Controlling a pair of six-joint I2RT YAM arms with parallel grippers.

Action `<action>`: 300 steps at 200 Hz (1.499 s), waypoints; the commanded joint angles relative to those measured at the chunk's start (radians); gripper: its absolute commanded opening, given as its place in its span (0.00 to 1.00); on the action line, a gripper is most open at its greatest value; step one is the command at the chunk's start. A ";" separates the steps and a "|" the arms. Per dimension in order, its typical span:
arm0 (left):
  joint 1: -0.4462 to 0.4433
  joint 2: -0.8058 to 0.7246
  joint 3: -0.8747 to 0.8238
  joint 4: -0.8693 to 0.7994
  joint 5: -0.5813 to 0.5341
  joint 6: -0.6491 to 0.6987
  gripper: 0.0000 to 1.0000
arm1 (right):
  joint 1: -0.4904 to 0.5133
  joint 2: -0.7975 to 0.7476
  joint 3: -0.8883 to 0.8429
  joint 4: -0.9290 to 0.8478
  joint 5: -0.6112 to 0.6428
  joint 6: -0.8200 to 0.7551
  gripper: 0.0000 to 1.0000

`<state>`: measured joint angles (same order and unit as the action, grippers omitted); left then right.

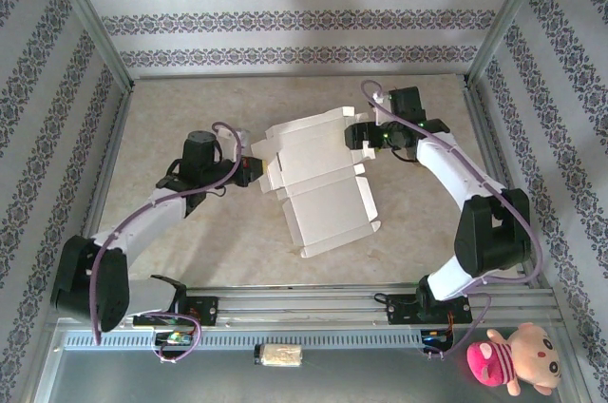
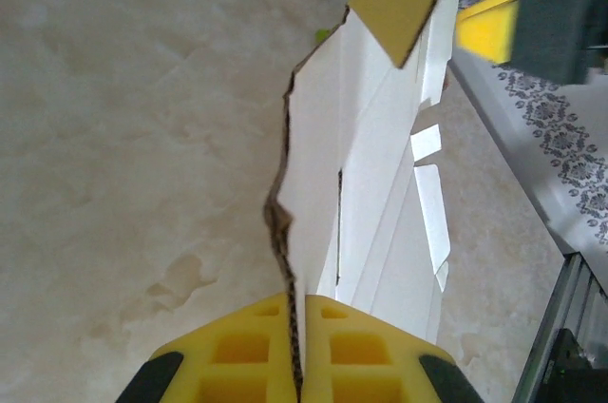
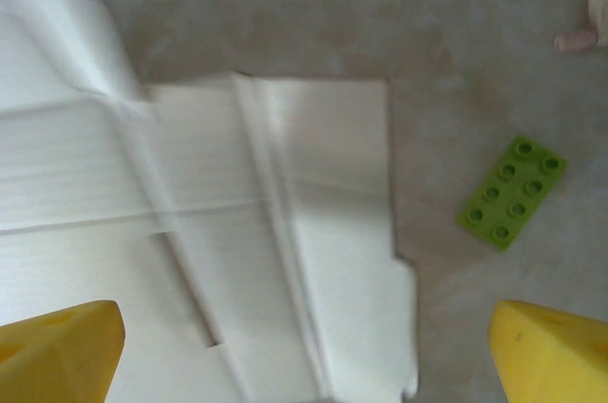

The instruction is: Fold the paper box

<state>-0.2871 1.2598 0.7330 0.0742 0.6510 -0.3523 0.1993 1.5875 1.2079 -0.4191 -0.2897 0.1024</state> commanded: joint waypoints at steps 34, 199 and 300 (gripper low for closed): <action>-0.009 -0.023 -0.019 0.019 -0.004 0.087 0.00 | -0.004 0.084 -0.022 0.040 -0.141 -0.004 0.91; -0.015 0.012 0.046 0.016 -0.166 0.127 0.00 | 0.098 -0.034 -0.107 0.160 -0.171 0.135 0.22; -0.028 0.132 0.080 0.205 -0.241 0.283 0.00 | 0.199 -0.151 -0.233 0.268 -0.105 0.186 0.12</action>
<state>-0.2882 1.3708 0.7723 0.1455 0.4191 -0.1371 0.3534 1.4815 1.0145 -0.2131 -0.3462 0.2611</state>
